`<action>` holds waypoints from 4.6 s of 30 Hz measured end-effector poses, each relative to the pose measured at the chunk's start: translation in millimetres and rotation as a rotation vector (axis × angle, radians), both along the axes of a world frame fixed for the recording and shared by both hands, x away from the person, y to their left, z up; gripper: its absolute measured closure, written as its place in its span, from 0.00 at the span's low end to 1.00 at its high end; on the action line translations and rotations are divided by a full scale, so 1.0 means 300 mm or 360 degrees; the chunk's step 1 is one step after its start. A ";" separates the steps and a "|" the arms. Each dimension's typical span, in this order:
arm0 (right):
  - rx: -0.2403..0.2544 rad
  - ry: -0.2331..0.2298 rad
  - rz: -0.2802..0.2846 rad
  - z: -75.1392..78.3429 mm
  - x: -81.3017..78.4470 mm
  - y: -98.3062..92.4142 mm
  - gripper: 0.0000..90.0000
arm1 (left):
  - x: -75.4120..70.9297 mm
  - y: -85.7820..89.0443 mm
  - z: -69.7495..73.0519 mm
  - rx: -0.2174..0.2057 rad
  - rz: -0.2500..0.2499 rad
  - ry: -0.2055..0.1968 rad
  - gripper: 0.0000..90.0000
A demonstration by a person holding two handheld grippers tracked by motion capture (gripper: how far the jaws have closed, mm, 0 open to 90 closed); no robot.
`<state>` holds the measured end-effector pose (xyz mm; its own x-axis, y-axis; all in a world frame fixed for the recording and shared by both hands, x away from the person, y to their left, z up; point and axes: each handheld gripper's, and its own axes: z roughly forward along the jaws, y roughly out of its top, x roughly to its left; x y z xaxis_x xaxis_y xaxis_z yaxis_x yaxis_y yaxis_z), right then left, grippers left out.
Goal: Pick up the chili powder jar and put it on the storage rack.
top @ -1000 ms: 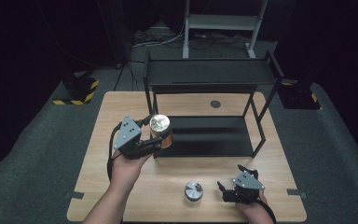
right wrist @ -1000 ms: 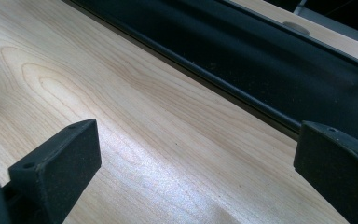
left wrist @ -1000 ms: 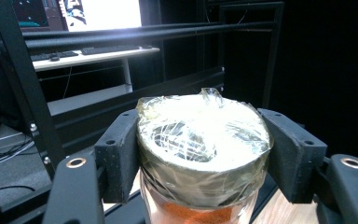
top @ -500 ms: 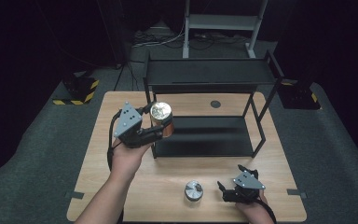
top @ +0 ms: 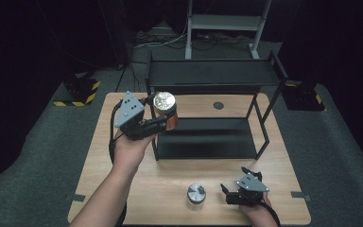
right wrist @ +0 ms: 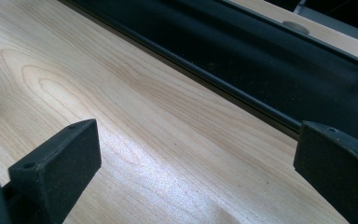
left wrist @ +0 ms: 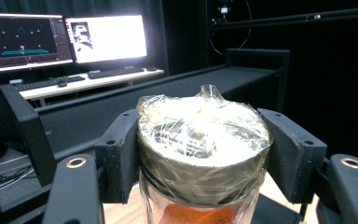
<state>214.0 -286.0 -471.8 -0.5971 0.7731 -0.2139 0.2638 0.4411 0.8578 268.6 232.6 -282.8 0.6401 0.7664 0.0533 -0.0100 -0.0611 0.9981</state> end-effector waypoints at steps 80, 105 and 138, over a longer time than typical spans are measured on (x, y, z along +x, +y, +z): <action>0.0059 0.0006 0.0008 -0.005 0.002 -0.022 0.00 | 0.332 -0.211 0.169 -0.0070 0.0170 -0.0070 0.38; 0.0066 0.0011 0.0010 -0.004 0.003 -0.025 0.00 | 0.354 -0.203 0.169 -0.0130 0.0154 0.0009 0.33; 0.0058 0.0011 0.0011 -0.003 0.004 -0.023 0.00 | 0.148 -0.169 0.159 -0.0084 0.0235 -0.0006 0.00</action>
<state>215.1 -292.9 -472.8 -0.6041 0.7760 -0.1814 0.2667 0.4114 0.8716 312.9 181.9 -235.1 0.5202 0.8540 0.0125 -0.0085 -0.0095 0.9999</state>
